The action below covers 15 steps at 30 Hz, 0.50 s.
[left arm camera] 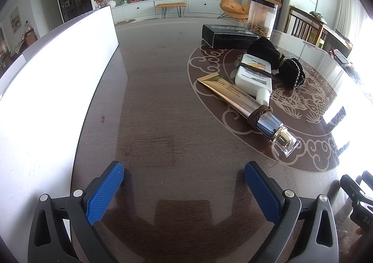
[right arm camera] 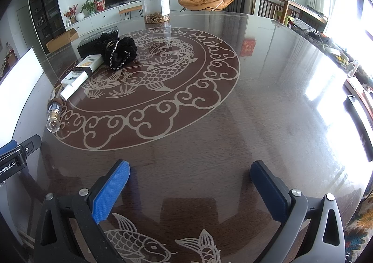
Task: Organize objects
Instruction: 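Lower the left tool onto the gold HIH tube and close it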
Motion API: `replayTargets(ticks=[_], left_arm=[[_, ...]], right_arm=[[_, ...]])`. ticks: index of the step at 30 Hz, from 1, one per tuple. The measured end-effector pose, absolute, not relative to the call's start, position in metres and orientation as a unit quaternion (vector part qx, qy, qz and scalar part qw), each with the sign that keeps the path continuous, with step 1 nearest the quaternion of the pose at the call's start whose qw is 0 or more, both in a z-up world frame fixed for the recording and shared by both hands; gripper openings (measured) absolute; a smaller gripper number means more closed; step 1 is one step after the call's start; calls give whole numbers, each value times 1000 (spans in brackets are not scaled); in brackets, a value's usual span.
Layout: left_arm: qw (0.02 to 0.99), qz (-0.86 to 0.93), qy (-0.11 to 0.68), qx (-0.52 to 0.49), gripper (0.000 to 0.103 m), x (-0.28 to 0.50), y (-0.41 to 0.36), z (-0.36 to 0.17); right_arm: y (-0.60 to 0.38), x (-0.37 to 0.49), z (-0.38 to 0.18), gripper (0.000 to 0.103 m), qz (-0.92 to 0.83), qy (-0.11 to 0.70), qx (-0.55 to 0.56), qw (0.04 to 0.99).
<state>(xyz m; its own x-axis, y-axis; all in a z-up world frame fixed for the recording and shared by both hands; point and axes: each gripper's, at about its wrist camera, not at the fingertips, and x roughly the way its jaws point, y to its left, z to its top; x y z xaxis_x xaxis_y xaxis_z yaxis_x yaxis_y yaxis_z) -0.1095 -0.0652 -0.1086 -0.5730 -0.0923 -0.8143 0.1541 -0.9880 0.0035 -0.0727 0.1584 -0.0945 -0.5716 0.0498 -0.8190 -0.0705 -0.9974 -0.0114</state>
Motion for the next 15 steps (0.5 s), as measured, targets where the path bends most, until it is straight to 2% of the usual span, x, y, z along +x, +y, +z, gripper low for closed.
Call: replayTargets(ticks=[15], left_arm=[[66, -881, 33, 467, 103, -106, -63, -108]], right_arm=[[158, -73, -95, 103, 886, 11, -461, 34]])
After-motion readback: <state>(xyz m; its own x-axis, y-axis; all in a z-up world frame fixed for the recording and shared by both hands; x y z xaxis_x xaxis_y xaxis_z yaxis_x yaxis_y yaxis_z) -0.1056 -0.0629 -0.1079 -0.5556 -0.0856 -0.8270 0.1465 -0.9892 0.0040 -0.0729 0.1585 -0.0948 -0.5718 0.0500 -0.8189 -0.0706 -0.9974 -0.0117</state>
